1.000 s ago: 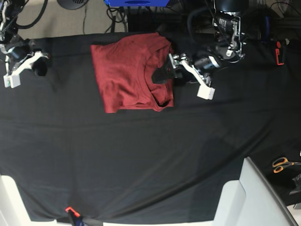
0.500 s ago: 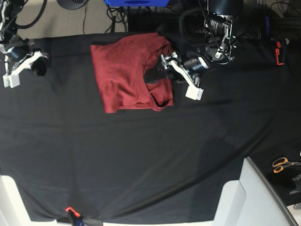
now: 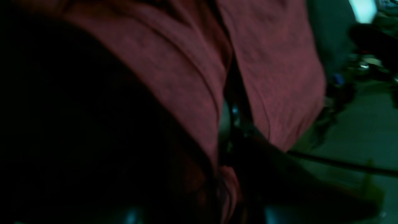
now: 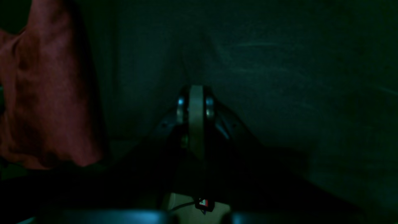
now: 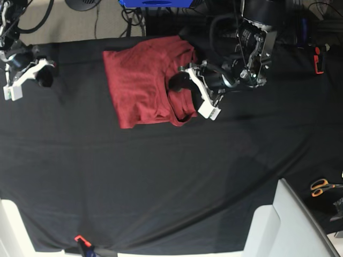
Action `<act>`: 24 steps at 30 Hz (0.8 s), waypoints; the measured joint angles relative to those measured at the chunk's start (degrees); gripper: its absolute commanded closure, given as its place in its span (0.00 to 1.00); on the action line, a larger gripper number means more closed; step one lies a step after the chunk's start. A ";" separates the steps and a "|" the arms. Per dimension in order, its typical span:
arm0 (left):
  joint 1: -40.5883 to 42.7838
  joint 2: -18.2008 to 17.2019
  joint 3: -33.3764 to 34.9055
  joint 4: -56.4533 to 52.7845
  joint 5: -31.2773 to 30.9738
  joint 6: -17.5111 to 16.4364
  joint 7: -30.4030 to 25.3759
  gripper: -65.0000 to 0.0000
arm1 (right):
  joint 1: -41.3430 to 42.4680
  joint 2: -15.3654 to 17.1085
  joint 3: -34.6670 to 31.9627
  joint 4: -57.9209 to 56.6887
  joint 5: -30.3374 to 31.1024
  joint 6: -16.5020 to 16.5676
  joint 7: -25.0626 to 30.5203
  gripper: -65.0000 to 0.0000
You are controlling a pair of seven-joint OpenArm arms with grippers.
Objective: Fold the T-shirt properly
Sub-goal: 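Grasp the shirt's folded side with the left gripper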
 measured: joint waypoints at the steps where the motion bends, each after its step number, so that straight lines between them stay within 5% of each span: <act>1: -0.39 -0.63 1.29 0.15 -0.04 0.92 -0.02 1.00 | 0.39 0.04 0.00 -0.28 0.07 0.00 0.07 0.99; 13: -8.59 -9.18 12.81 0.66 -0.42 1.25 6.78 1.00 | 1.33 0.02 0.00 -3.72 -0.35 -0.02 0.04 0.99; 19: -13.64 -10.73 21.20 0.37 0.33 1.25 7.23 1.00 | 1.97 0.02 -0.02 -3.74 -0.17 -0.02 0.07 0.99; 24: -17.97 -10.14 26.40 0.70 7.17 1.22 6.99 1.00 | 1.92 0.02 -0.04 -3.72 -0.20 -0.02 0.04 0.99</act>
